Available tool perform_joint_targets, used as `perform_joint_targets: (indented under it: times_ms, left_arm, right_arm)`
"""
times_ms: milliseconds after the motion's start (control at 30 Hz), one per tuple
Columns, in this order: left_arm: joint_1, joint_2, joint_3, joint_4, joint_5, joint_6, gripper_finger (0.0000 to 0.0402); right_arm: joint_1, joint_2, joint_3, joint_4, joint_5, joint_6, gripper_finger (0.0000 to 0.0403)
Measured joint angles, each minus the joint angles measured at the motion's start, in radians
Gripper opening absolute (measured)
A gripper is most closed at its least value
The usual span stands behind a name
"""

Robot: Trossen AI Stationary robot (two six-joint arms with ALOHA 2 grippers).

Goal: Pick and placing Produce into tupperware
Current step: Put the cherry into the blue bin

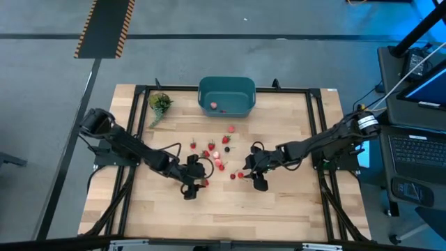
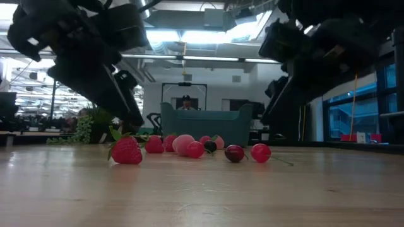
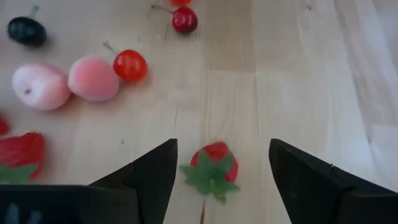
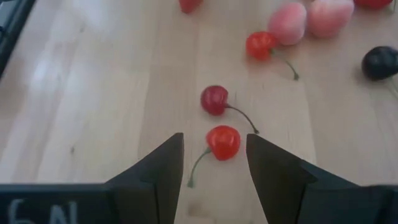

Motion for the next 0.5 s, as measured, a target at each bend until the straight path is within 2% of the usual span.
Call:
perform_joint_targets:
  times_ms: [500]
  left_arm:
    - [-0.006, 0.025, 0.0, 0.015, -0.014, 0.002, 0.0245]
  right_arm:
    - [0.0, 0.163, 0.0, 0.084, 0.011, 0.001, 0.0177]
